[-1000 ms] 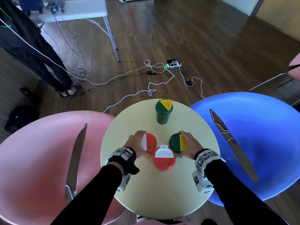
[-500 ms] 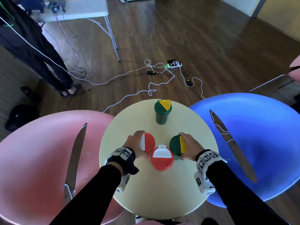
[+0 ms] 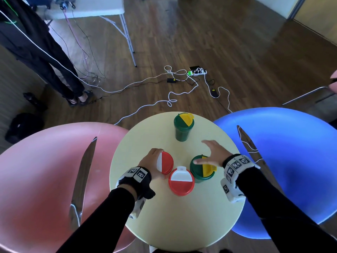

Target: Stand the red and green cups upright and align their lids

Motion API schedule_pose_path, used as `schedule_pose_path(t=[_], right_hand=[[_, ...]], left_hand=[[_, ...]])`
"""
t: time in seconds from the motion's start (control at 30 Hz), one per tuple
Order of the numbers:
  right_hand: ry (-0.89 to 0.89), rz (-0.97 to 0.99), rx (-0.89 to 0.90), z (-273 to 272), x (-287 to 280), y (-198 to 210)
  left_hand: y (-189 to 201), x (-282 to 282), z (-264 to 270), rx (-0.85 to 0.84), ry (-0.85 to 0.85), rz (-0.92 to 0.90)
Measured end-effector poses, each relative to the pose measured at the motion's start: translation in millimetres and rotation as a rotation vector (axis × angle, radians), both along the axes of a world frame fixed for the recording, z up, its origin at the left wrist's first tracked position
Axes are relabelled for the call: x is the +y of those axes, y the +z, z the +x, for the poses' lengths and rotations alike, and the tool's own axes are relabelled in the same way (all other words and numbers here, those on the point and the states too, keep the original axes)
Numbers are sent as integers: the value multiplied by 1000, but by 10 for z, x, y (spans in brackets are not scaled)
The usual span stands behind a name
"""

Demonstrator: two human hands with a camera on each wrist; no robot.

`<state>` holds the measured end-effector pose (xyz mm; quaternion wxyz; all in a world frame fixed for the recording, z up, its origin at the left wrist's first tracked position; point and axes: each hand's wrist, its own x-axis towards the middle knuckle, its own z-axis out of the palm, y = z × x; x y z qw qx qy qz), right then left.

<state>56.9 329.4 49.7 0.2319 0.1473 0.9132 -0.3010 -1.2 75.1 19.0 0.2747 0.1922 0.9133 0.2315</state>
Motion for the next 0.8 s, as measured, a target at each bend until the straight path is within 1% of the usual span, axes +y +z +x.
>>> schedule_pose_path(t=[0.07, 0.23, 0.4, 0.57, 0.8], right_hand=[[8, 57, 53, -237, 38, 55], [23, 153, 60, -866, -2, 55], [93, 141, 93, -1283, -89, -84], [162, 187, 66, -1474, -119, -183], [146, 261, 36, -1521, -163, -95]], left_hand=[[-4, -9, -2, -6, 6, 3], [-25, -20, -17, -2, 19, 24], [-53, -41, -14, -7, 31, 38], [-88, -70, -17, -25, 34, 51], [-91, -68, -18, -28, 38, 59]])
